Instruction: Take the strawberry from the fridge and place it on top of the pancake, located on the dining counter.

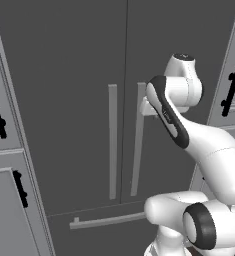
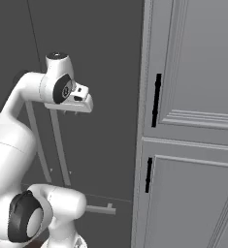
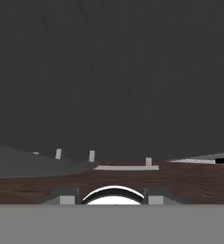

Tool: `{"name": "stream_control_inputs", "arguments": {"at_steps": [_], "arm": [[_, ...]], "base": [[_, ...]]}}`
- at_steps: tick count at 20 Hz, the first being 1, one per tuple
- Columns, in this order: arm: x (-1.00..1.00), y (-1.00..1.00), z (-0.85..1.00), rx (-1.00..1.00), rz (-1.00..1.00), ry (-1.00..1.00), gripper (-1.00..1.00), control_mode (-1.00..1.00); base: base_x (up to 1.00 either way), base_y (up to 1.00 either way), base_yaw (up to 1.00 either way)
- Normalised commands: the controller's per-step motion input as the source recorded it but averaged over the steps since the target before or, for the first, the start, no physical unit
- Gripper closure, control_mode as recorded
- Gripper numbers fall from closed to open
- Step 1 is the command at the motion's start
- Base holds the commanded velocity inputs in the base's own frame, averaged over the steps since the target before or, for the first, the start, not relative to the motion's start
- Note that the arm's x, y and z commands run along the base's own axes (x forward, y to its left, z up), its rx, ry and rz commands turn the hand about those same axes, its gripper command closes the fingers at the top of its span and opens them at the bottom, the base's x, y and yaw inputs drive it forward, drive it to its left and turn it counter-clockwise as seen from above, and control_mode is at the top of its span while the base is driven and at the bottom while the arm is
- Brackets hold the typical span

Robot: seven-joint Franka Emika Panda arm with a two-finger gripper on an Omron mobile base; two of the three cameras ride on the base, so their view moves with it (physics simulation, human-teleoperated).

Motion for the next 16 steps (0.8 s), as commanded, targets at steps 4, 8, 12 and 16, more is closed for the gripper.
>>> {"name": "stream_control_inputs", "arguments": {"at_steps": [4, 8, 12, 16], "arm": [[0.00, 0.00, 0.00, 0.00, 0.00, 0.00, -1.00, 1.00], [0.00, 0.00, 0.00, 0.00, 0.00, 0.00, -1.00, 1.00], [0.00, 0.00, 0.00, 0.00, 0.00, 0.00, -1.00, 1.00], [0.00, 0.00, 0.00, 0.00, 0.00, 0.00, -1.00, 1.00]], "base": [[-0.01, 0.00, 0.00], [-0.40, 0.00, 0.00], [-0.46, 0.17, 0.00], [-0.15, 0.56, 0.00]]}}
